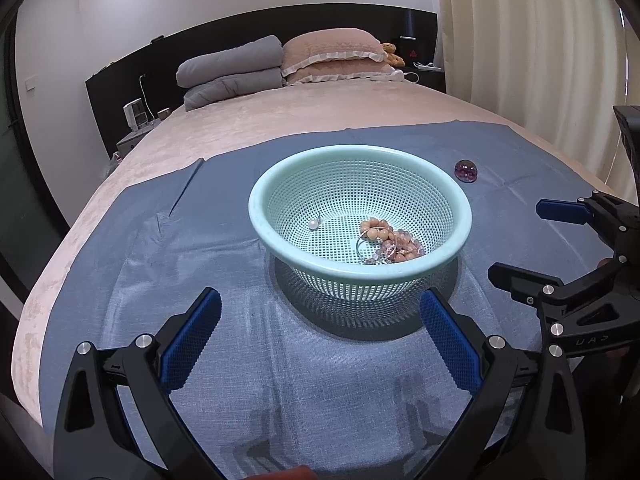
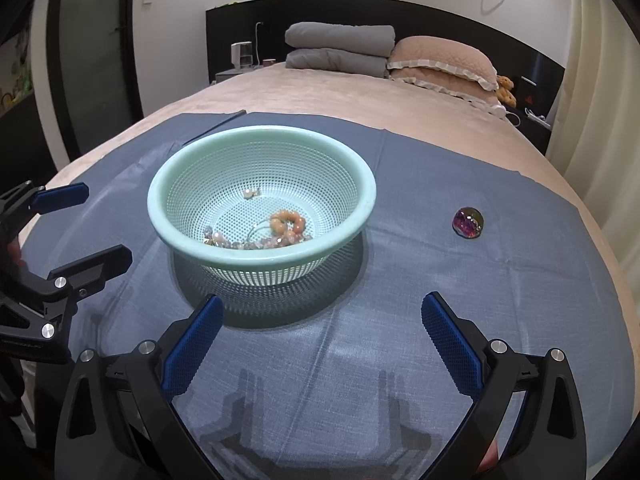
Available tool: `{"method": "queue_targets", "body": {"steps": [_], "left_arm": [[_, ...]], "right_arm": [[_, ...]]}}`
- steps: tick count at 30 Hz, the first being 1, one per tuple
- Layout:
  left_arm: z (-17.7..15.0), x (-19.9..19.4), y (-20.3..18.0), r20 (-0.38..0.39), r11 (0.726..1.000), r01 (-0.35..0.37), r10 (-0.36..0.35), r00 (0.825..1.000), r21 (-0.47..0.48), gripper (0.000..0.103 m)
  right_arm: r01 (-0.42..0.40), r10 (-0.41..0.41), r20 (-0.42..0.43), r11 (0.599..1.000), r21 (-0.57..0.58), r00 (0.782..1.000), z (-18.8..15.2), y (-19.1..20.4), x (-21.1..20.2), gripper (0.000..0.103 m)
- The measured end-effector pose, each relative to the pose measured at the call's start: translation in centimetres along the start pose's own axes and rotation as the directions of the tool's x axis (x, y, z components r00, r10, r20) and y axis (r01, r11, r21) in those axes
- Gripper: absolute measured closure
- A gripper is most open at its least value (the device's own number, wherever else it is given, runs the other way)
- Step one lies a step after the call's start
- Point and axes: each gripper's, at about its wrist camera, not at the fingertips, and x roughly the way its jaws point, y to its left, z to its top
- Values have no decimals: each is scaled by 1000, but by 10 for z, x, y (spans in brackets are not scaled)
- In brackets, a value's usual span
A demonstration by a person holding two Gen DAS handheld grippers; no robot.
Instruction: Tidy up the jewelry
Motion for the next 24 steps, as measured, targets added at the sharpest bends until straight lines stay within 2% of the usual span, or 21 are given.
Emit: {"method": "queue_targets", "body": {"steps": [7,15,18,20,22,24], "left_arm": [[1,1,4,2,999,-31,31,1000,-19,6],[2,2,5,6,999,-28,29,1000,-28,6],[3,0,7,30,997,-66,67,997,-41,6],[5,-1,9,19,996,-71,72,997,-48,6],[5,-4,11,30,998,-35,36,999,-52,6],[5,-7,14,38,996,-36,39,999,-76,6]], "right_arm": [[6,-6,1,1000,19,1000,2,-2,3,8],[6,-6,-2,1000,16,1000,3,-2,3,8],[12,-12,-3,1000,22,1000,2,-4,3,8],[24,-23,-6,999,40,1000,2,-7,3,8],[26,-26,-2,998,58,1000,3,-10,3,8],[25,-25,1,998,53,1000,2,-9,2,8]]}}
